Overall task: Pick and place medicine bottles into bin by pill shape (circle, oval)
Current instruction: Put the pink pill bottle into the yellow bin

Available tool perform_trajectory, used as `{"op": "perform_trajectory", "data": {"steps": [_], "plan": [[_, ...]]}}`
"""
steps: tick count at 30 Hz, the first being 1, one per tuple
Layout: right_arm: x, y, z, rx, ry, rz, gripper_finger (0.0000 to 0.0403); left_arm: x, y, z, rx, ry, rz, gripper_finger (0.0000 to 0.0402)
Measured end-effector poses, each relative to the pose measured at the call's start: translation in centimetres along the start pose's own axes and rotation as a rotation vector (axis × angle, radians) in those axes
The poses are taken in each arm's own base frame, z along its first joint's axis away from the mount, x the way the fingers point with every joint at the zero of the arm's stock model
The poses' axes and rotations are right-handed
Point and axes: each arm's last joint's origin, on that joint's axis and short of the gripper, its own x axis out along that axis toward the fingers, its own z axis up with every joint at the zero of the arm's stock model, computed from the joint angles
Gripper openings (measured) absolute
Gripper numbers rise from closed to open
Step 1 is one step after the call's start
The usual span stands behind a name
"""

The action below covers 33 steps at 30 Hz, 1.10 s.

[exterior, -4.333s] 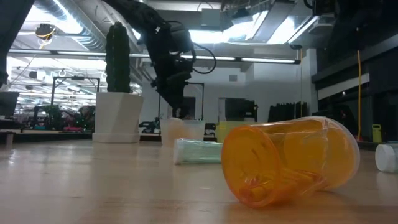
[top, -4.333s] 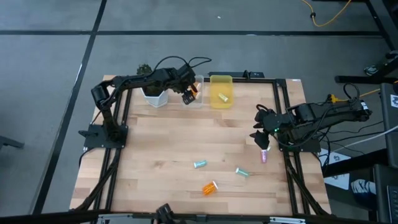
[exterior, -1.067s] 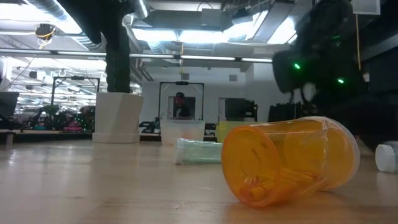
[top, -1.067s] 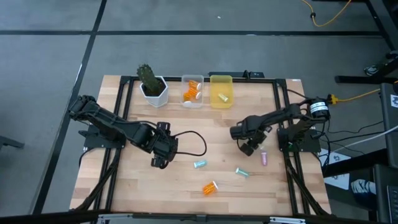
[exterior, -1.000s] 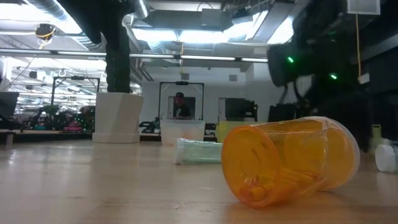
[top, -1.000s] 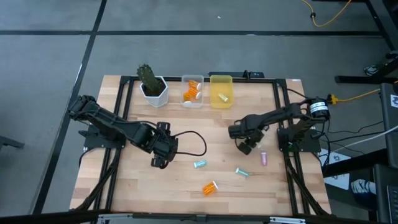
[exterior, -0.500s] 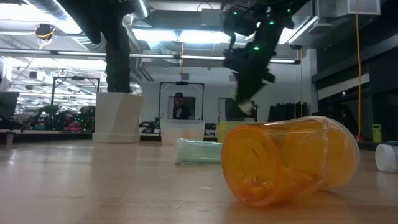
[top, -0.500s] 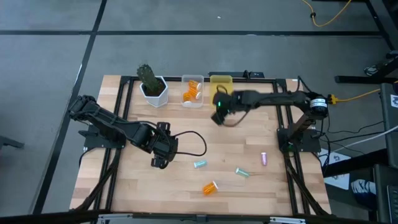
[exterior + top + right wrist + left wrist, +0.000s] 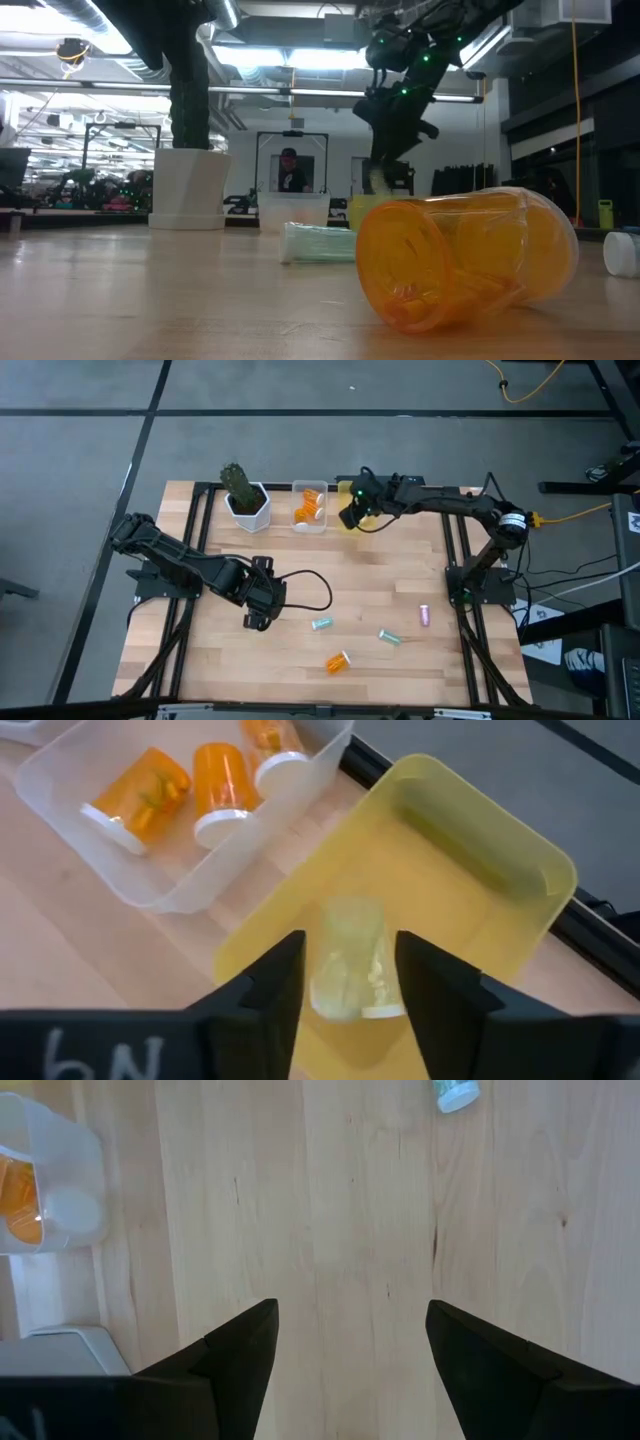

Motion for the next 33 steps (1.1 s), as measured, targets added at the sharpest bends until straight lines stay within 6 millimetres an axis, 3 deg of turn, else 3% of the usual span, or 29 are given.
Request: {"op": "perform_trajectory", "data": {"steps": [7, 14, 20, 27, 33], "plan": [[-0.2, -0.2, -0.1, -0.013, 0.041, 0.000, 0.0200, 0.0, 0.0, 0.0, 0.000, 0.000, 0.000, 0.0250], [-3.7, 2.1, -1.3, -0.115, 0.275, 0.010, 0.0196, 0.0, 0.0, 0.0, -0.005, 0.000, 0.000, 0.0250], [-7.5, 4.4, -4.4, -0.233, 0.438, 0.005, 0.0194, 0.0, 0.0, 0.0, -0.006, -0.003, -0.001, 0.0250], [-12.2, 4.7, -8.5, -0.188, 0.569, -0.065, 0.0194, 0.0, 0.0, 0.3, -0.015, -0.028, 0.004, 0.0250], [-15.0, 4.7, -13.7, -0.100, 0.567, -0.073, 0.0194, 0.0, -0.1, 0.4, -0.071, -0.042, 0.005, 0.0250]]}}
